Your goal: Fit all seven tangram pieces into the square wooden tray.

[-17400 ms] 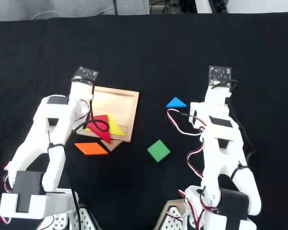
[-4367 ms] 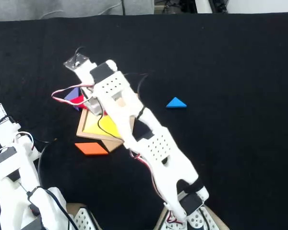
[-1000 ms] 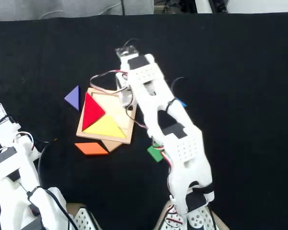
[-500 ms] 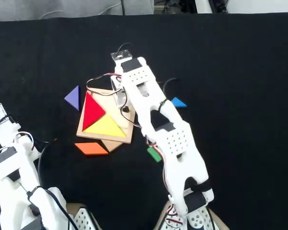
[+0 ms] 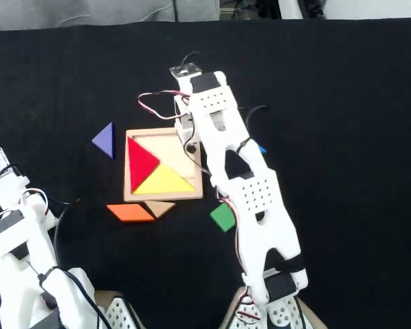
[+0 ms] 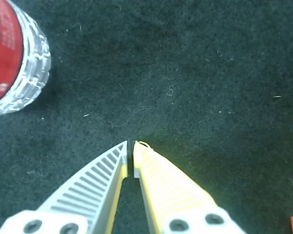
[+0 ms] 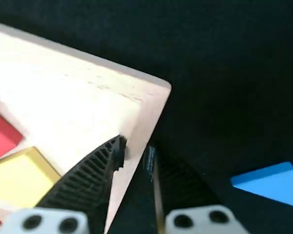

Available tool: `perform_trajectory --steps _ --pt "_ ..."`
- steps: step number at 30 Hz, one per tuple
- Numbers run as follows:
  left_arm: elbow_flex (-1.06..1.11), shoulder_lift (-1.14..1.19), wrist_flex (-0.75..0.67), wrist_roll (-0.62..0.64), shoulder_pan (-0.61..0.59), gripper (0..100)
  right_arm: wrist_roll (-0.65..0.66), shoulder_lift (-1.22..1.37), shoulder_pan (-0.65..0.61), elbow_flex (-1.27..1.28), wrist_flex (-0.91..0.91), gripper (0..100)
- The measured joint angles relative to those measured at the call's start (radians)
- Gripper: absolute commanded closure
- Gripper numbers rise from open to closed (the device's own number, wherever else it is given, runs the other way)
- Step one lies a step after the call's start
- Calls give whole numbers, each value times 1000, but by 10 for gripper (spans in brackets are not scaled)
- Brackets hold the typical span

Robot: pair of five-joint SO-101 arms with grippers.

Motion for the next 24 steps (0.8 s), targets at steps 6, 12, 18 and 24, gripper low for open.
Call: perform_trajectory --steps 6,12,18,24 --pt "0 0 0 0 0 967 25 0 35 0 2 960" --pt "0 0 0 0 0 967 -15 20 48 -2 2 959" --pt "0 0 0 0 0 967 -133 61 58 -40 9 960" --pt "0 0 0 0 0 967 -252 64 61 -44 9 959"
